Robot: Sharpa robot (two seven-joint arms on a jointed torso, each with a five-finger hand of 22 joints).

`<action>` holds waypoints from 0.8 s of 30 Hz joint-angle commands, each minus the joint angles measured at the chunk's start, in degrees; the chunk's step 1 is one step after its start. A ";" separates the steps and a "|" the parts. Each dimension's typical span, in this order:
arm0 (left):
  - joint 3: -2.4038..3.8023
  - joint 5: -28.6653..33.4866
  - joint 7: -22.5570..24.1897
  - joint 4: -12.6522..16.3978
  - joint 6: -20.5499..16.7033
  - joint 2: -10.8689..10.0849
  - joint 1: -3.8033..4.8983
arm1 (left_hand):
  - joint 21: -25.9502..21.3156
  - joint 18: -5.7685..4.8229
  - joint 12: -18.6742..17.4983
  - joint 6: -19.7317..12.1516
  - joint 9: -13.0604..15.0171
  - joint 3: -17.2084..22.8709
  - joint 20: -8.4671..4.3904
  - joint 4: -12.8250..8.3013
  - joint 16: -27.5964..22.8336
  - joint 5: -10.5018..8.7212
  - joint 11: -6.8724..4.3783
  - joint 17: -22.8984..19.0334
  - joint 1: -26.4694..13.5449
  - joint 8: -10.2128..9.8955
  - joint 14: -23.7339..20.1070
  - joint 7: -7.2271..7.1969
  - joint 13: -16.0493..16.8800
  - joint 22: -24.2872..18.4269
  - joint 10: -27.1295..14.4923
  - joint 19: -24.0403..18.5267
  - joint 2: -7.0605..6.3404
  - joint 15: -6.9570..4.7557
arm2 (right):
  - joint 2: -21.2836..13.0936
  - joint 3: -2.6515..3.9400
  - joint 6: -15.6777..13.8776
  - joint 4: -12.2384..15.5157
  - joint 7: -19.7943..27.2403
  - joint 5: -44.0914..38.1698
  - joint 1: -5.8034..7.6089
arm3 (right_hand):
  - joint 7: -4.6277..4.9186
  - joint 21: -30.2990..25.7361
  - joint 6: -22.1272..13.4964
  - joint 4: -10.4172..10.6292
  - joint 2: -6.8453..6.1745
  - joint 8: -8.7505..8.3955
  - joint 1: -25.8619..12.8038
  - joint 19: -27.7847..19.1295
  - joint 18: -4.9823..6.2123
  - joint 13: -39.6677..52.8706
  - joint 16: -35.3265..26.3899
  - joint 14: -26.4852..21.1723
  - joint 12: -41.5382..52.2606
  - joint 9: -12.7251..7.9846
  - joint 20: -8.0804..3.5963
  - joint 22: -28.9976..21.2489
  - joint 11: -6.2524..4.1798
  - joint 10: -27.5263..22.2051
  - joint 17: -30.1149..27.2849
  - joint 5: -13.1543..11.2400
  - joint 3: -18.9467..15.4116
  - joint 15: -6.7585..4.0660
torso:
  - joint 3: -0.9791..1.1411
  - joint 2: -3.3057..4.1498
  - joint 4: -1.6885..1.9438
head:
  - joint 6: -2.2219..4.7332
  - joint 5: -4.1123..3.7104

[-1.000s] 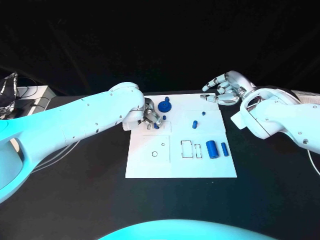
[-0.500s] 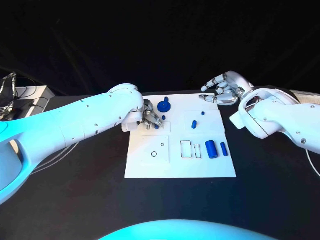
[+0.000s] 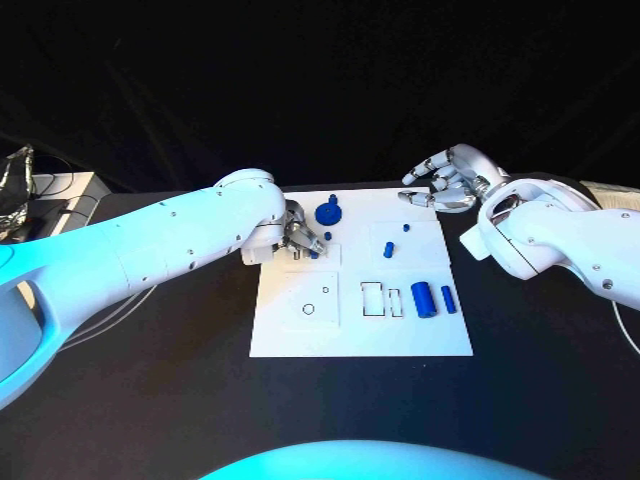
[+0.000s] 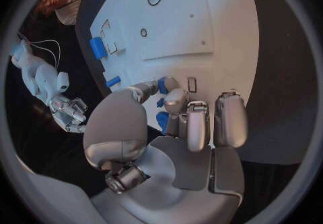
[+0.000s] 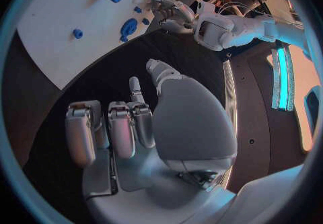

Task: Assemble the parts on the task board

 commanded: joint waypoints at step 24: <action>3.55 0.15 0.73 6.44 -2.68 -4.14 -0.34 | -0.89 -0.52 0.71 -0.33 2.01 -14.73 -0.02 3.07 -0.29 -15.35 0.43 14.31 -0.04 -3.00 5.93 0.69 -0.91 -0.72 -1.05 -0.30 1.34 -0.21 | -0.10 0.01 0.55 -0.42 0.74 -0.48 -0.48 | 0.02 -0.39 -0.27 0.47 -0.08 0.24 -0.31 4.47 0.03 13.51 0.14 5.92 -0.27 0.11 -0.27 12.81 -0.14 4.36 14.44 -0.36 0.04 -0.30 | 0.01 0.04 0.06 | 0.77 0.38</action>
